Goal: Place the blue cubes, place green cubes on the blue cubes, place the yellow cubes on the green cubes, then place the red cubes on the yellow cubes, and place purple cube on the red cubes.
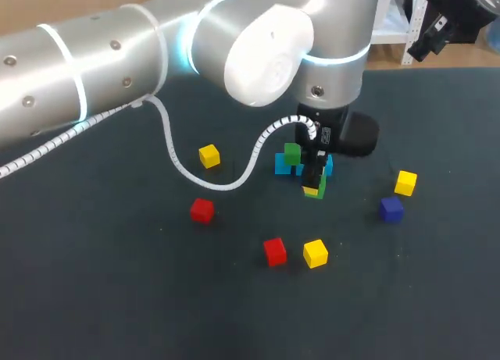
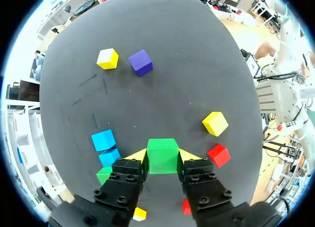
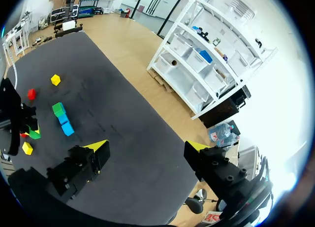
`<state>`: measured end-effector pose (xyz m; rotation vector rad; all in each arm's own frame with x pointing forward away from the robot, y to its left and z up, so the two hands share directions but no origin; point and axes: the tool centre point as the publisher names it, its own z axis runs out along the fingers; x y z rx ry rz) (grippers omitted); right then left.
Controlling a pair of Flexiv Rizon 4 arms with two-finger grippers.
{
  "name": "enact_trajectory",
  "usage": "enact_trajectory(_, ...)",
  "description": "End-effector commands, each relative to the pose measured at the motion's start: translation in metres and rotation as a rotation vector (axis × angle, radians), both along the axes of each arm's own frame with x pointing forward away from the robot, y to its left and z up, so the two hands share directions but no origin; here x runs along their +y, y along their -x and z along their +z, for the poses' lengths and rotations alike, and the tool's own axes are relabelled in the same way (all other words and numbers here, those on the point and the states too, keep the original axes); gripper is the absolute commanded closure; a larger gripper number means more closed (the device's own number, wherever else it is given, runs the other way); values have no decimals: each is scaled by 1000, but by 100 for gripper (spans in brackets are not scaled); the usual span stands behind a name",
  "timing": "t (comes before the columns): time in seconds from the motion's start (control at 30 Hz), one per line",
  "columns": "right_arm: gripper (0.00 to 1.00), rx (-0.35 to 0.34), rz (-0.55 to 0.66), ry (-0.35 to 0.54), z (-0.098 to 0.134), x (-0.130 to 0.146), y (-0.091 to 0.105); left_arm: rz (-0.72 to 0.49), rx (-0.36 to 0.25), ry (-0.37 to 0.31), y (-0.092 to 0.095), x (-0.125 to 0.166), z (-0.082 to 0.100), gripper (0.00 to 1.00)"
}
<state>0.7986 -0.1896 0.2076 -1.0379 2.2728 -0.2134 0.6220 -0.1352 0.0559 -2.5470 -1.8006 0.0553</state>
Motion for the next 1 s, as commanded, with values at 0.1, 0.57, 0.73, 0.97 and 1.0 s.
enact_trajectory(0.1,0,-8,-4,1,-1,0,2,0,-1,0,0,0,0,16)
enact_trajectory(0.57,0,-8,-4,1,-1,0,2,0,-1,0,0,0,0,0)
enact_trajectory(0.73,0,-8,-4,1,-1,0,2,0,-1,0,0,0,0,0)
enact_trajectory(0.97,0,-8,-4,1,-1,0,2,0,-1,0,0,0,0,0)
enact_trajectory(1.0,0,-8,-4,1,-1,0,2,0,-1,0,0,0,0,0)
